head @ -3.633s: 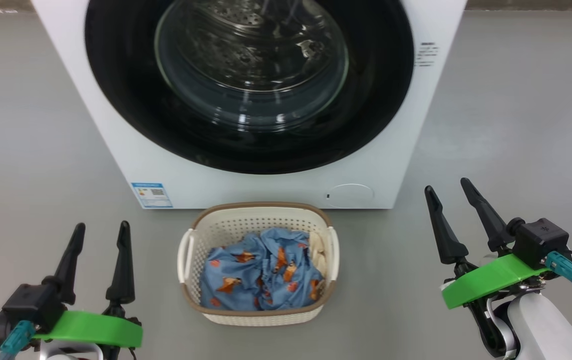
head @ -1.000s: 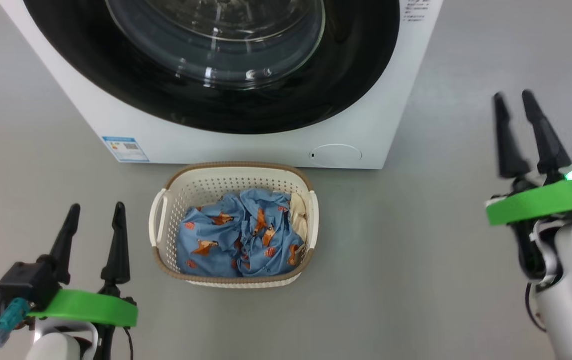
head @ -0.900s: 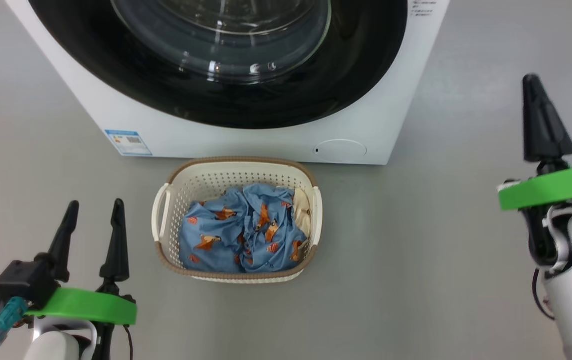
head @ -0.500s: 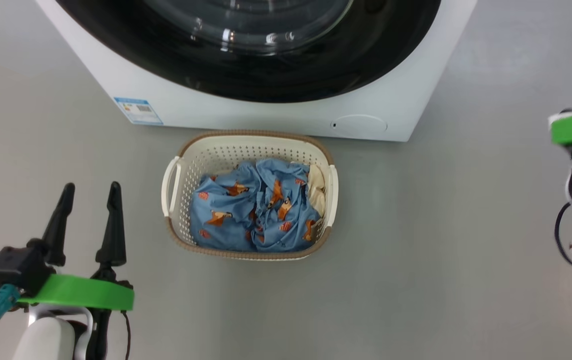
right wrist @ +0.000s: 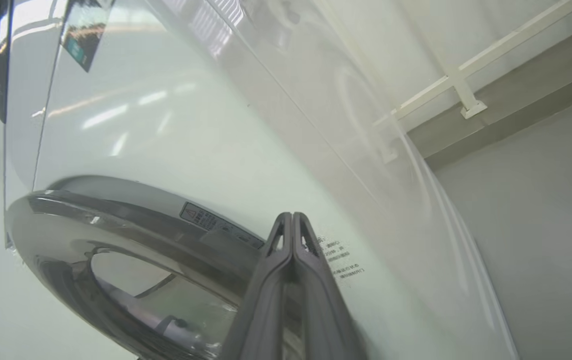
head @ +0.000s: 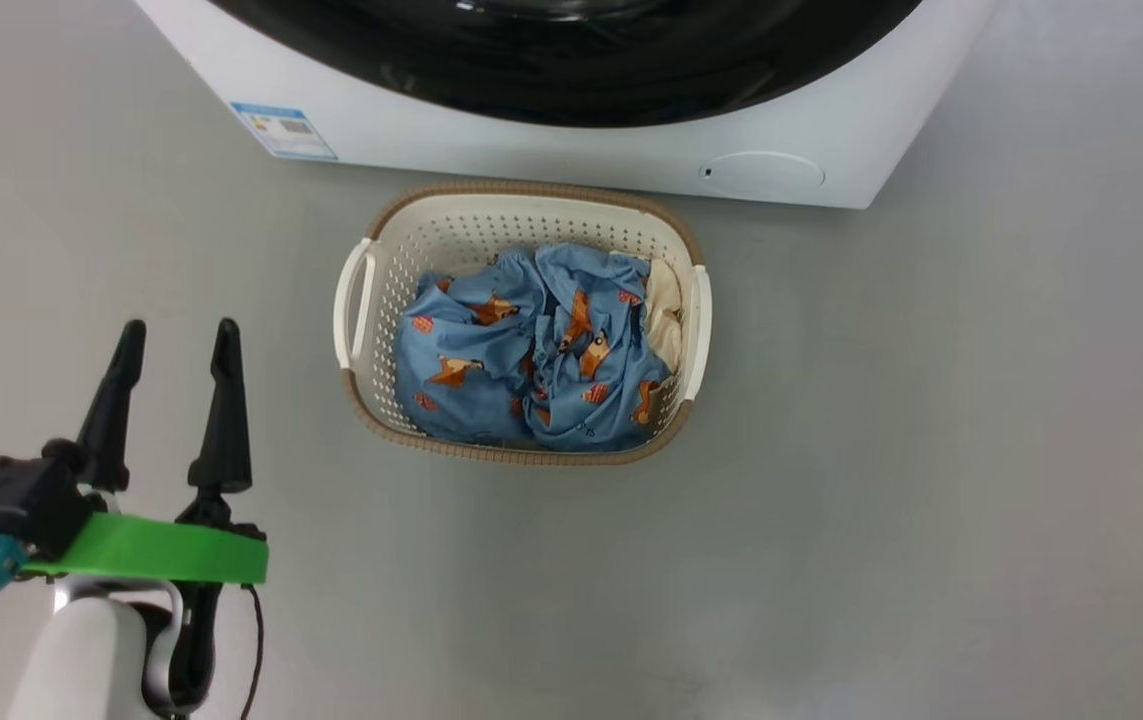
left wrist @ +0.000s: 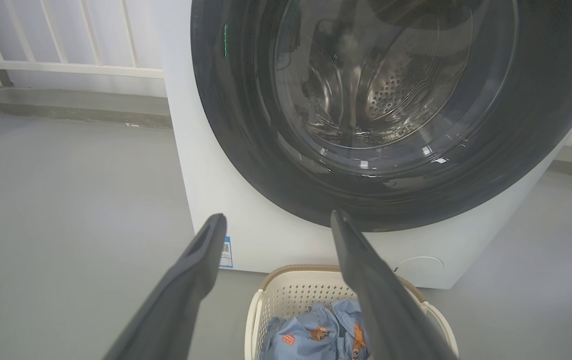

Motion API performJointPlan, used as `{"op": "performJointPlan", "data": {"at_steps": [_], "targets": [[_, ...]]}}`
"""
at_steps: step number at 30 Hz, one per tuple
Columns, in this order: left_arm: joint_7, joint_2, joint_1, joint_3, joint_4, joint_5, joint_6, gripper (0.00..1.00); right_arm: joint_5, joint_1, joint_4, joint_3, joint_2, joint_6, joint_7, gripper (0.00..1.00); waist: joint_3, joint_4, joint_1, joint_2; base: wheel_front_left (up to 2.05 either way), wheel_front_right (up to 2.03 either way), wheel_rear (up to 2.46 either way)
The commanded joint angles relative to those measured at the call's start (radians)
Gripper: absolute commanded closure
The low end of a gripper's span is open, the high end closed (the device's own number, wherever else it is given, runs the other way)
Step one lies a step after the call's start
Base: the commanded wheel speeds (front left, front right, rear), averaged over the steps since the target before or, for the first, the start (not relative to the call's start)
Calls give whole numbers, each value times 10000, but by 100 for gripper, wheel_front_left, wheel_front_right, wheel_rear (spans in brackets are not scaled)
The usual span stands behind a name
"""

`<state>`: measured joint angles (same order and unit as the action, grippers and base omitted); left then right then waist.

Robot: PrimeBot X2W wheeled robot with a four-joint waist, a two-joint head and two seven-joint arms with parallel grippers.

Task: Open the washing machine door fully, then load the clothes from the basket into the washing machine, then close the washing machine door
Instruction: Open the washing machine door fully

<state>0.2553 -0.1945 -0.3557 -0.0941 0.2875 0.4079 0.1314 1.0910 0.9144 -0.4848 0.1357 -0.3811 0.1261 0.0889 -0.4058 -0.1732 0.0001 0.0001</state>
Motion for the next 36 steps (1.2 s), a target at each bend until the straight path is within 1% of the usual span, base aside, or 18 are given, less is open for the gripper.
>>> {"op": "performJointPlan", "data": {"at_steps": [1,2,5,7,8,10,11,14,21,27,36], "targets": [[65,-280,-294,282,-273,117,-8,0,595,357,294,391,-170,46,-463,100,-224,-129,-1,-1,0,0,0],[65,-249,-335,268,-257,138,-8,0,1118,579,417,615,-344,46,-863,100,-280,-165,-1,-1,0,0,0],[65,-219,-382,228,-203,181,-8,0,1767,869,460,822,-592,46,-1318,100,-349,-232,-1,-1,0,0,0],[65,-220,-405,211,-200,195,-8,0,1994,981,479,862,-666,46,-1478,100,-382,-261,-1,-1,0,0,0],[65,-231,-453,196,-204,221,-8,0,2515,1192,542,932,-747,46,-1894,100,-455,-310,-1,-1,0,0,0],[65,-243,-493,207,-203,239,-8,0,3049,1384,574,988,-805,46,-2404,100,-513,-342,-1,-1,0,0,0],[65,-243,-493,207,-203,239,-8,0,3049,1384,574,988,-805,46,-2404,100,-513,-342,-1,-1,0,0,0],[65,-219,-522,191,-197,257,-8,0,3540,1625,348,1109,-999,46,-3146,100,-580,-407,-1,-1,0,0,0],[65,-141,-554,165,-183,315,-8,0,4090,2293,-205,1277,-1132,46,-4156,100,-733,-572,-1,-1,0,0,0],[65,-89,-604,181,-183,366,-8,0,4448,2898,-453,1310,-994,46,-4693,100,-929,-666,-1,-1,0,0,0],[65,55,-697,131,-160,446,-8,0,4717,3779,-1135,1537,-785,46,-5638,100,-1207,-868,-1,-1,0,0,0]]}}
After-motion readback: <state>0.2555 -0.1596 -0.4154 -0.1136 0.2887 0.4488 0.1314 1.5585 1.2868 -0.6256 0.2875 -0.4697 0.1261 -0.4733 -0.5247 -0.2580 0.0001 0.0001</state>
